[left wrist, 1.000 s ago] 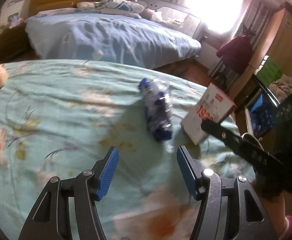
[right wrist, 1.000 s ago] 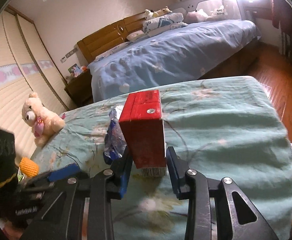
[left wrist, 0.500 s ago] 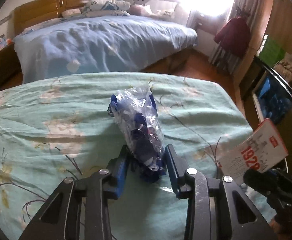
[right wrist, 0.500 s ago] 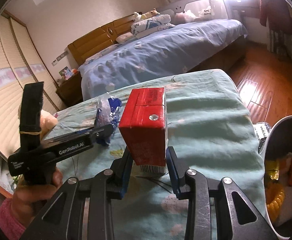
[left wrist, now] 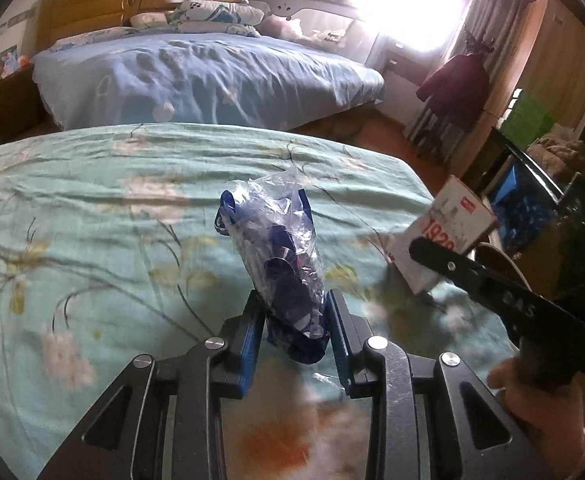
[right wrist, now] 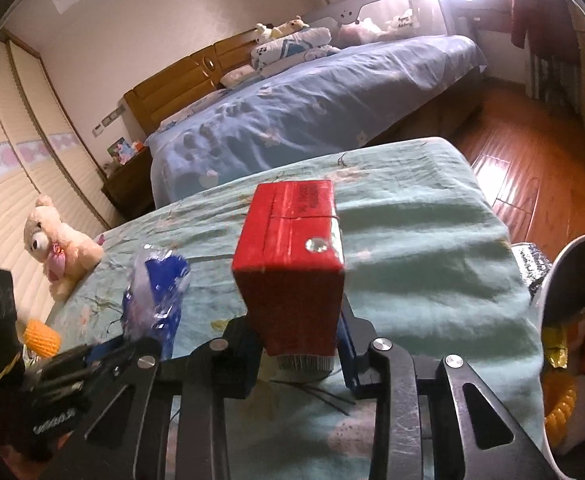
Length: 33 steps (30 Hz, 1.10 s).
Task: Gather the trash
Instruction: 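Carry the blue wrapper and red-white carton over the black bin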
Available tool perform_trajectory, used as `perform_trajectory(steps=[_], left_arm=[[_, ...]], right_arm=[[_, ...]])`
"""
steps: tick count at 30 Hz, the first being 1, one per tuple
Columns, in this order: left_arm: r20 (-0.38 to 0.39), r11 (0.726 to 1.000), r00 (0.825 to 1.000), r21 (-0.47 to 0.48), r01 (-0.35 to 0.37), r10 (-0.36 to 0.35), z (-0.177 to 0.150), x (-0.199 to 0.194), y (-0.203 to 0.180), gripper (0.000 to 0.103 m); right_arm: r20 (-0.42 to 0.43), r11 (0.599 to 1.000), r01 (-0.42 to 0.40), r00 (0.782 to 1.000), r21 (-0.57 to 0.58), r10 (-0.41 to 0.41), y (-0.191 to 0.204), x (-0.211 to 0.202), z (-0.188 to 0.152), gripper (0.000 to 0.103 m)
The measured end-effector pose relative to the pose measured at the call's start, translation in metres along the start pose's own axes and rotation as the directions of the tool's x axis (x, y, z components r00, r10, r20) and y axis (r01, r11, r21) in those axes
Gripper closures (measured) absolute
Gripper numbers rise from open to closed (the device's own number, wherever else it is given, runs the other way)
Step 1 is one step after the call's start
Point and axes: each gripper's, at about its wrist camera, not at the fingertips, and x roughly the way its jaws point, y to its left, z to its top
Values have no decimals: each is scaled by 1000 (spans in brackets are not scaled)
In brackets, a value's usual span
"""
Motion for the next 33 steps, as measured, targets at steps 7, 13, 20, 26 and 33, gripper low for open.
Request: perform_trajectory(steps=[7, 13, 20, 26, 33], left_arm=[[11, 999, 999, 31, 41, -42, -9, -22, -18, 73], [-4, 996, 999, 81, 49, -49, -21, -28, -36, 73], [-15, 989, 998, 135, 59, -57, -33, -37, -65, 73], [-25, 982, 998, 179, 66, -63, -42, -41, -89, 73], [-30, 974, 997, 211, 77, -72, -48, -46, -107, 73]], right_arm=[[75, 1000, -7, 997, 10, 6, -1, -43, -18, 71], [111, 999, 9, 994, 33, -12, -12, -79, -37, 71], [133, 998, 38, 990, 40, -43, -25, -107, -51, 71], [144, 997, 46, 988, 62, -54, -34, -121, -57, 71], [157, 994, 52, 985, 91, -66, -45, -133, -62, 71]])
